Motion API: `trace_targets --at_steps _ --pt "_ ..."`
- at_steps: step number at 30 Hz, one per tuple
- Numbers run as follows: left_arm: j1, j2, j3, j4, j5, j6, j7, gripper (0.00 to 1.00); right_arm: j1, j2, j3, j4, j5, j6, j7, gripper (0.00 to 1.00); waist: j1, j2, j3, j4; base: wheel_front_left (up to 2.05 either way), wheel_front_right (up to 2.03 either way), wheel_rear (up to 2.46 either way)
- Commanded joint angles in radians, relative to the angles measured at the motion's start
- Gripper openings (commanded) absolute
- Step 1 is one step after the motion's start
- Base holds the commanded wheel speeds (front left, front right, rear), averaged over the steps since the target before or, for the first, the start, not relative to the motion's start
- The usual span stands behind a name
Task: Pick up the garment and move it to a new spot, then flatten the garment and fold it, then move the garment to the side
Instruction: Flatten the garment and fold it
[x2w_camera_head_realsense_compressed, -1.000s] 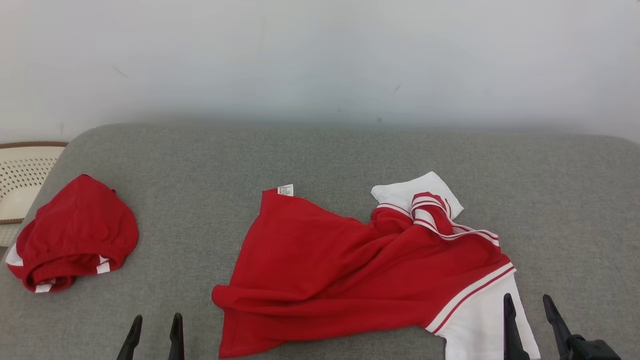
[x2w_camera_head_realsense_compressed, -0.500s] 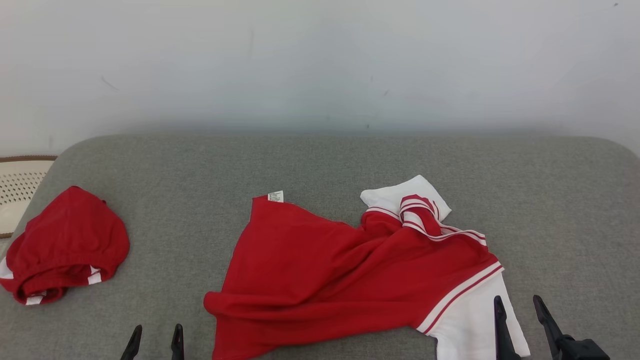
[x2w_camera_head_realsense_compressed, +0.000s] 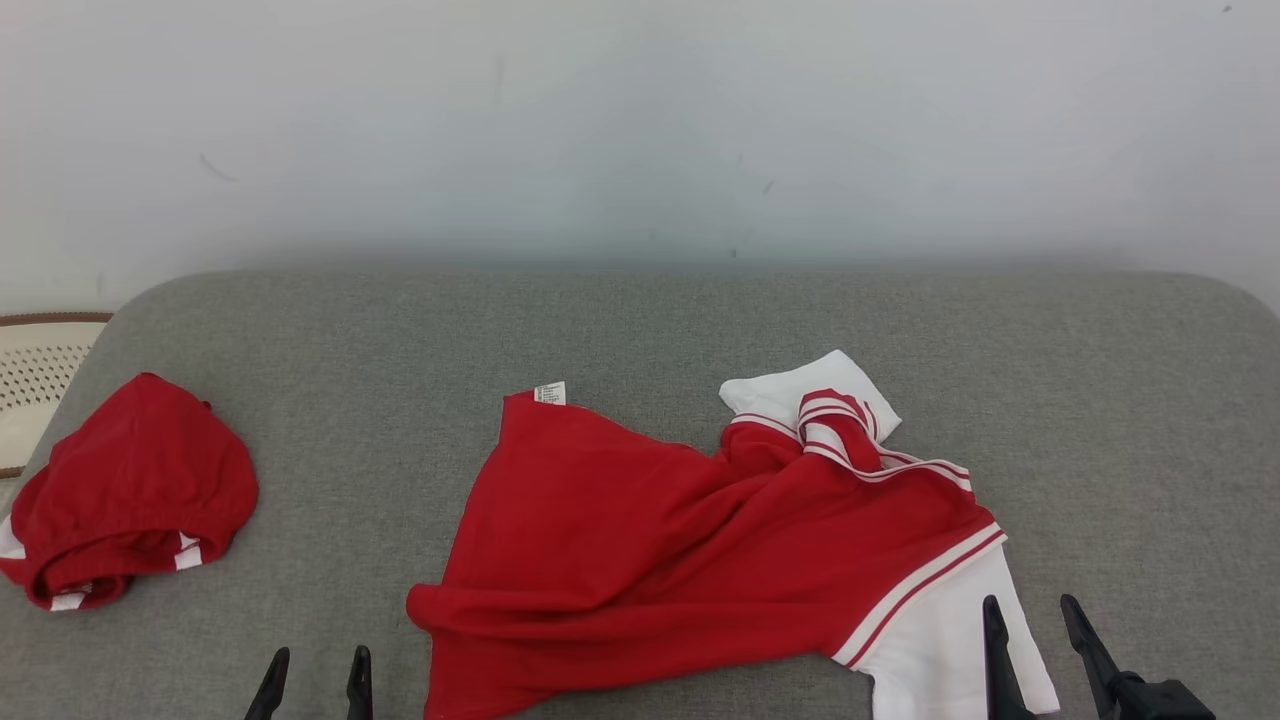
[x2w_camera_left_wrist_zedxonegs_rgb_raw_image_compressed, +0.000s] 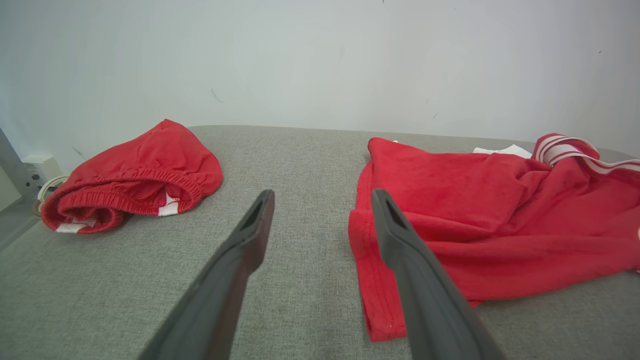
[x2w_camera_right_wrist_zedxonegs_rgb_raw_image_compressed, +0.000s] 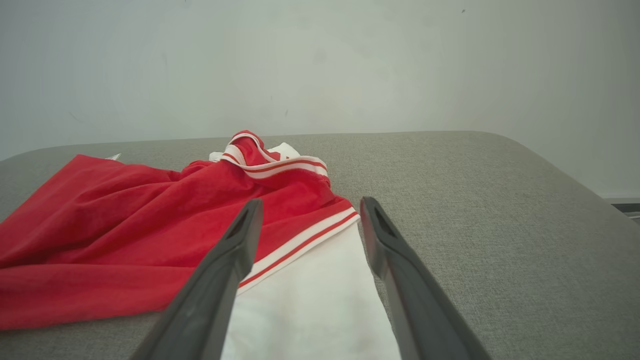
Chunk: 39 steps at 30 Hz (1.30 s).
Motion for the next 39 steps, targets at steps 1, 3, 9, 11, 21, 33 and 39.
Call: trace_targets --at_steps 1,3,9,11,21,33,39 --pt "0.000 0.001 0.002 0.001 -0.003 -0.003 -0.004 1.00 0.006 0.000 0.002 0.001 0.006 0.000 0.000 1.00 0.0000 0.0000 0.000 0.000 0.00 0.00 0.00" --pt "0.000 0.001 0.005 0.001 -0.005 -0.004 -0.004 1.00 0.005 0.000 0.003 0.004 0.008 0.000 0.000 1.00 0.0000 0.0000 0.000 -0.001 0.00 0.00 0.00" --pt "0.001 0.000 0.009 0.003 -0.006 -0.005 -0.004 1.00 -0.002 0.000 0.002 0.013 0.008 0.000 0.000 1.00 0.0000 0.0000 -0.001 -0.004 0.00 0.00 0.00" --pt "0.001 0.000 0.010 0.003 -0.007 -0.005 -0.004 1.00 -0.003 0.000 0.002 0.015 0.008 0.000 0.001 1.00 0.0000 0.0000 -0.001 -0.005 0.00 0.00 0.00" --pt "-0.005 -0.002 0.012 0.009 -0.008 -0.005 -0.004 1.00 -0.010 0.000 0.000 0.020 0.006 0.000 0.001 1.00 0.0000 0.0000 -0.005 -0.007 0.00 0.00 0.00" --pt "-0.001 -0.004 0.011 0.018 -0.021 -0.016 -0.004 1.00 -0.018 0.000 -0.003 0.028 0.010 0.000 -0.002 1.00 0.0000 0.0000 -0.010 -0.011 0.00 0.00 0.00" --pt "-0.040 -0.004 -0.037 0.115 -0.050 -0.056 -0.004 1.00 -0.044 0.000 -0.030 0.060 0.019 0.000 -0.001 1.00 0.0000 0.0000 0.005 -0.009 0.00 0.00 0.00"
